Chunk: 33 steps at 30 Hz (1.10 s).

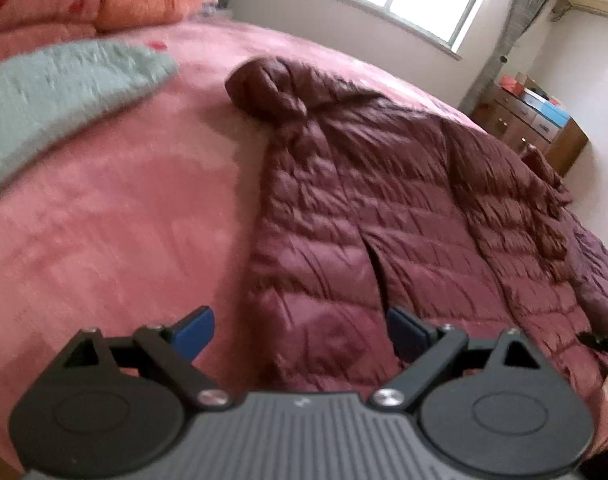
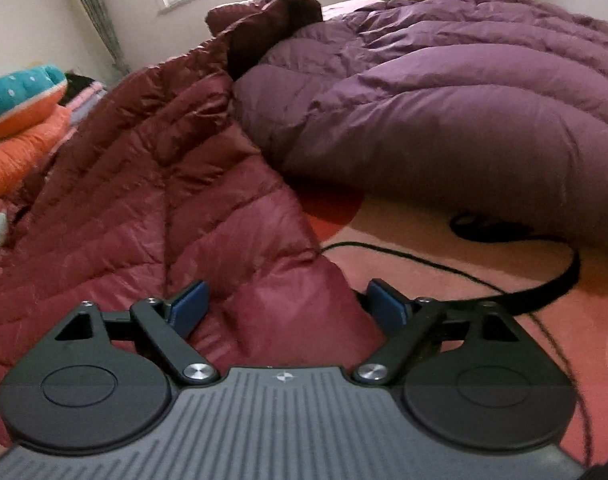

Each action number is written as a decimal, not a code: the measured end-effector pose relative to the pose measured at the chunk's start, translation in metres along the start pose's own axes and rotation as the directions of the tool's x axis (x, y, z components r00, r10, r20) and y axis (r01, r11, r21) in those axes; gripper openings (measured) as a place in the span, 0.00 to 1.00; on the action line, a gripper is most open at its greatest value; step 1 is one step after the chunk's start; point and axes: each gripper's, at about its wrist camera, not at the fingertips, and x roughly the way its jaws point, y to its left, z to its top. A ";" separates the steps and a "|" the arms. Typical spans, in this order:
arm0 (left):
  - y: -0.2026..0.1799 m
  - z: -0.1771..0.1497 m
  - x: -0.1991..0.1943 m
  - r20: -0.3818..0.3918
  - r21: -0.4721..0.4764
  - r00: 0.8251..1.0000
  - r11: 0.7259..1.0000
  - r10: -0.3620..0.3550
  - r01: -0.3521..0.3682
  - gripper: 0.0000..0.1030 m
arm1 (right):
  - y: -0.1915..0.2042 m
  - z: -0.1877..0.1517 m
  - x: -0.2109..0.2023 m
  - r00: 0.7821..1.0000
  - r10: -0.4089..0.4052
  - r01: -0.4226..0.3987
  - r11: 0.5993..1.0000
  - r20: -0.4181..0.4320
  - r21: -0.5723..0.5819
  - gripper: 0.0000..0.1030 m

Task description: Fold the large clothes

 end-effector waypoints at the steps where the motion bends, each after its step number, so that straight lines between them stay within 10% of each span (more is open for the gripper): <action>1: 0.000 -0.002 0.002 -0.006 -0.001 1.000 1.000 -0.005 0.005 0.90 | -0.003 0.003 -0.001 1.000 0.017 -0.016 1.000 -0.006 0.003 1.00; 7: 0.001 -0.008 0.011 -0.022 -0.053 0.996 0.995 -0.085 0.084 0.97 | 0.015 0.005 0.006 0.994 0.094 -0.097 0.994 -0.061 -0.044 0.97; 12: -0.009 -0.011 0.019 -0.045 -0.037 0.993 0.994 -0.107 0.105 0.95 | 0.022 0.003 0.011 0.991 0.102 -0.102 0.995 -0.083 0.000 0.55; 17: -0.018 -0.010 0.016 -0.055 -0.014 0.998 0.999 -0.045 0.044 0.37 | 0.024 0.000 0.000 0.989 0.125 -0.118 0.990 -0.085 0.077 0.24; 20: -0.021 -0.007 0.007 -0.040 -0.013 0.998 0.999 -0.049 0.049 0.17 | 0.035 -0.002 -0.009 0.988 0.134 -0.128 0.989 -0.083 0.076 0.19; 33: -0.017 0.027 -0.068 0.042 0.065 0.998 0.997 0.046 -0.049 0.13 | 0.092 -0.033 -0.067 0.958 0.241 -0.257 0.963 -0.158 -0.084 0.17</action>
